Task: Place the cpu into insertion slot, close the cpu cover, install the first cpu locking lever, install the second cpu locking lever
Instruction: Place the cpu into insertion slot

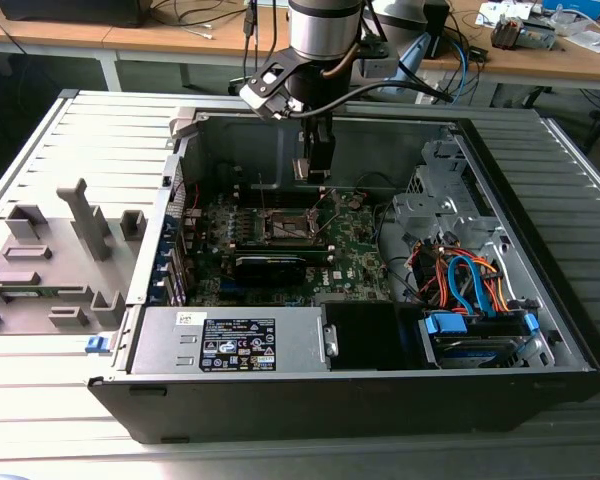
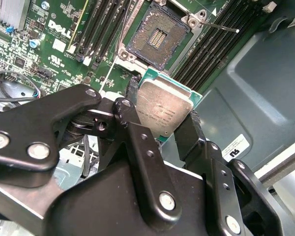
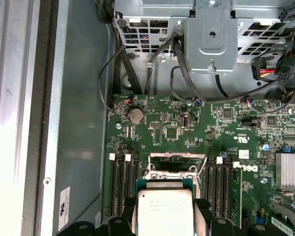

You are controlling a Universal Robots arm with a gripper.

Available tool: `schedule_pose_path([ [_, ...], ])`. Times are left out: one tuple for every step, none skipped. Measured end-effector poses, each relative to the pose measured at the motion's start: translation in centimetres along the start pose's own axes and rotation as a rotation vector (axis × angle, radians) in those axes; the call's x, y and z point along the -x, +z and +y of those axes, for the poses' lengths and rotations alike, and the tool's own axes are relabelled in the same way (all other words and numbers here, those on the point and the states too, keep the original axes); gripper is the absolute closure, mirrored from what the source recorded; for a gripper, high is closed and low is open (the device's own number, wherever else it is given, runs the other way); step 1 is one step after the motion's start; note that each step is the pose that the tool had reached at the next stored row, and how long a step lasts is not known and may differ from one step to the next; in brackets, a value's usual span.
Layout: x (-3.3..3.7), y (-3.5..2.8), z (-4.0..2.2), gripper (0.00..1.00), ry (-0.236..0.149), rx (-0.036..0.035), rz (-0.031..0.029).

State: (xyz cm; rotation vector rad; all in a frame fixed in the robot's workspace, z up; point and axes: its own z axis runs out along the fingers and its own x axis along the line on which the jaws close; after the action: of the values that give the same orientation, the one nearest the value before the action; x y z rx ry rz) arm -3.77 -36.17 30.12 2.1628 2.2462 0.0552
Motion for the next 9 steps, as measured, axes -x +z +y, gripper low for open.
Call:
schedule_pose_path([
  [0.0, 0.0, 0.0, 0.45, 0.002, 0.0, 0.0],
  [0.0, 0.0, 0.0, 0.45, 0.003, 0.0, -0.0001],
  [0.0, 0.01, 0.0, 0.45, 0.006, 0.0, -0.0003],
  [0.0, 0.01, 0.0, 0.45, 0.008, 0.0001, -0.0003],
  [0.0, 0.01, 0.0, 0.45, 0.009, 0.0001, -0.0003],
  [0.0, 0.01, 0.0, 0.45, 0.011, 0.0001, -0.0004],
  [0.0, 0.01, 0.0, 0.45, 0.012, 0.0001, -0.0005],
  [0.0, 0.01, 0.0, 0.45, 0.014, 0.0001, -0.0006],
  [0.0, 0.02, 0.0, 0.45, 0.016, 0.0001, -0.0006],
])
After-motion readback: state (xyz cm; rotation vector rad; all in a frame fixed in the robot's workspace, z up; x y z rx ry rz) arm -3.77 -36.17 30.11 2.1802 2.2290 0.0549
